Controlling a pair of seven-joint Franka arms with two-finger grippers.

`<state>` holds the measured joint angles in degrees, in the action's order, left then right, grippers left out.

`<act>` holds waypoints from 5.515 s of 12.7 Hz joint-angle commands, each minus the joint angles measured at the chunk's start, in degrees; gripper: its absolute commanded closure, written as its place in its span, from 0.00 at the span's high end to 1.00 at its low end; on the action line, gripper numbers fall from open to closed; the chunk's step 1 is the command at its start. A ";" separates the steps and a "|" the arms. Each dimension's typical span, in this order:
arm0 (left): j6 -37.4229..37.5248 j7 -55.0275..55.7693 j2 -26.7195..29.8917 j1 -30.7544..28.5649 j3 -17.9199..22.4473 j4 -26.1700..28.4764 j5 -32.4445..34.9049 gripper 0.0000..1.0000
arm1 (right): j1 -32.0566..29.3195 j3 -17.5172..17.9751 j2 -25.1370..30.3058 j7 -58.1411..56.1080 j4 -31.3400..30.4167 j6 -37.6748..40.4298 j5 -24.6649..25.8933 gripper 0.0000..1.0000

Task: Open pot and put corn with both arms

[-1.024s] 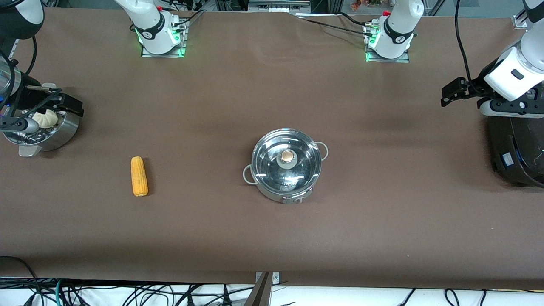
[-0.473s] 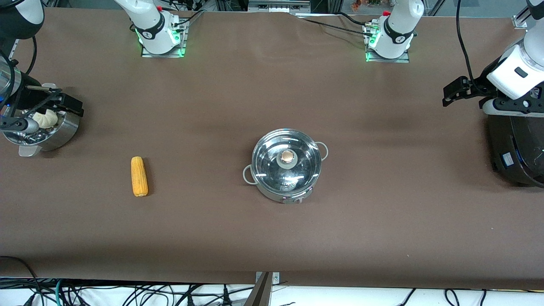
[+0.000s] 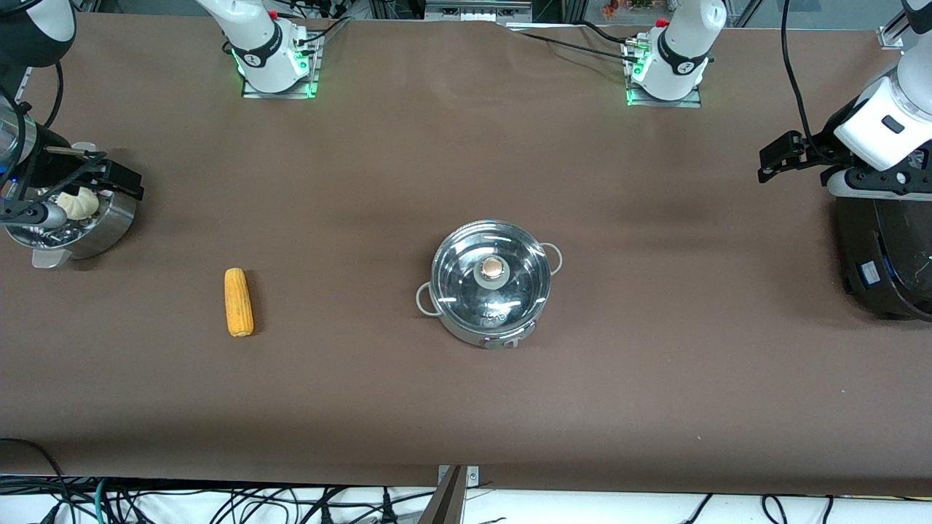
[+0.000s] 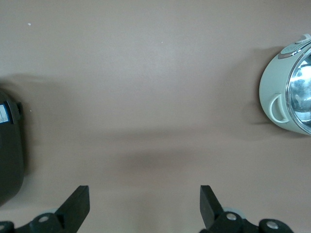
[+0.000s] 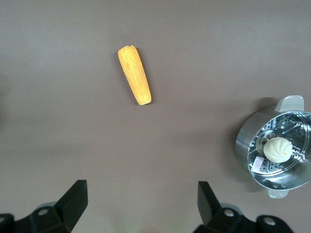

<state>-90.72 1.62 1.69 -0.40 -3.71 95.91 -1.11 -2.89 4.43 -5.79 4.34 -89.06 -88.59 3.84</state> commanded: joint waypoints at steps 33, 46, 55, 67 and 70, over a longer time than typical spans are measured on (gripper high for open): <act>-25.47 13.85 -42.73 33.10 -1.30 -27.09 1.80 1.00 | -0.27 0.49 -33.76 -13.48 0.73 -31.99 -3.67 1.00; -25.12 13.76 -43.35 34.15 -1.48 -25.95 2.52 0.38 | -0.45 0.58 -36.14 -15.33 -3.23 -37.44 -4.02 0.15; -13.18 14.11 -39.05 33.28 -1.65 -27.18 1.55 0.11 | -0.10 1.02 -33.42 -14.80 0.54 -29.99 -4.28 0.11; 0.52 8.14 -25.79 22.65 -1.04 -26.05 2.43 0.11 | 1.48 9.53 -22.25 -1.04 7.93 -16.36 -6.13 0.12; 6.68 3.17 -25.59 17.30 -1.12 -25.25 7.40 0.12 | 7.26 10.69 -22.78 9.42 9.51 -17.14 -5.95 0.12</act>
<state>-86.45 10.05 -26.25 20.58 -4.42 68.09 2.19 1.06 15.07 -28.04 8.25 -81.30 -106.38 -1.85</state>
